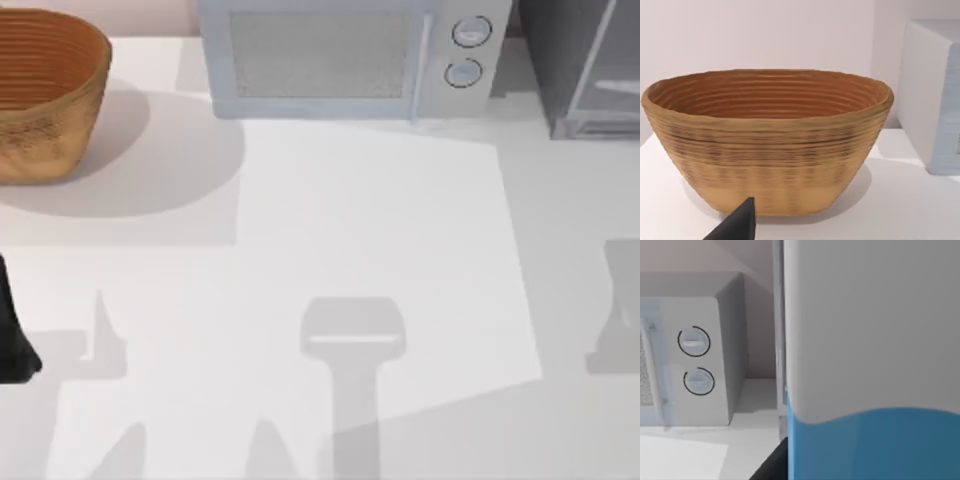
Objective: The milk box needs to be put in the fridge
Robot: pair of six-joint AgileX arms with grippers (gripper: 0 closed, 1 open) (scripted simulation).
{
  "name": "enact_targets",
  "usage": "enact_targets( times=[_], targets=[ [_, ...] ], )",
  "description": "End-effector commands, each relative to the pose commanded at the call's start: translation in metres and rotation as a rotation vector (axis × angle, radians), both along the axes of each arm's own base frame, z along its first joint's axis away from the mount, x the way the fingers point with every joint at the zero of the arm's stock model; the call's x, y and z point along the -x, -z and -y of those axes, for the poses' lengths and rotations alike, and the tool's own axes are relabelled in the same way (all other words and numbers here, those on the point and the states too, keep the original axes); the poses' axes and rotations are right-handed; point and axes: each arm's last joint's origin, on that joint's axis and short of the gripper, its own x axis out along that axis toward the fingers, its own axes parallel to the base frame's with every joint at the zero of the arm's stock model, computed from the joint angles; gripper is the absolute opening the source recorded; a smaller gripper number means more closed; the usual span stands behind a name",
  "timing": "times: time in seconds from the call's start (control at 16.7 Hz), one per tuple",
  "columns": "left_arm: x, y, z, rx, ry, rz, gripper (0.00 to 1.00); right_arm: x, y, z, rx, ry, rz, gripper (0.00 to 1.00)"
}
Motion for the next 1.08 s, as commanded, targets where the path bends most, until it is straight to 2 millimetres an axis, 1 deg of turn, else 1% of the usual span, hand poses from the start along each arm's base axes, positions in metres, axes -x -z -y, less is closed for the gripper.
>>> enact_targets(
  times=[0.12,0.18,0.48,0.54,0.66,0.84,0.96,1.08],
  targets=[
    [0.000,0.000,0.000,0.000,0.000,0.000,1.00,0.001,0.010,0.001,0.001,-0.001,-0.010,0.00],
    [0.000,0.000,0.000,0.000,0.000,0.000,1.00,0.001,0.012,0.001,0.001,-0.001,-0.012,0.00],
    [0.000,0.000,0.000,0.000,0.000,0.000,1.00,0.000,0.012,0.001,-0.001,-0.003,-0.014,0.00],
    [0.000,0.000,0.000,0.000,0.000,0.000,1.00,0.000,0.009,0.001,-0.001,-0.004,-0.008,0.00],
    [0.000,0.000,0.000,0.000,0.000,0.000,1.00,-0.001,-0.003,0.001,0.000,-0.007,0.019,0.00],
    [0.000,0.000,0.000,0.000,0.000,0.000,1.00,-0.010,-0.033,0.003,0.006,-0.008,0.069,0.00],
    [0.000,0.000,0.000,0.000,0.000,0.000,1.00,-0.024,-0.056,0.006,0.012,-0.005,0.092,0.00],
    [0.000,0.000,0.000,0.000,0.000,0.000,1.00,-0.049,-0.076,0.010,0.018,-0.002,0.095,0.00]
  ],
)
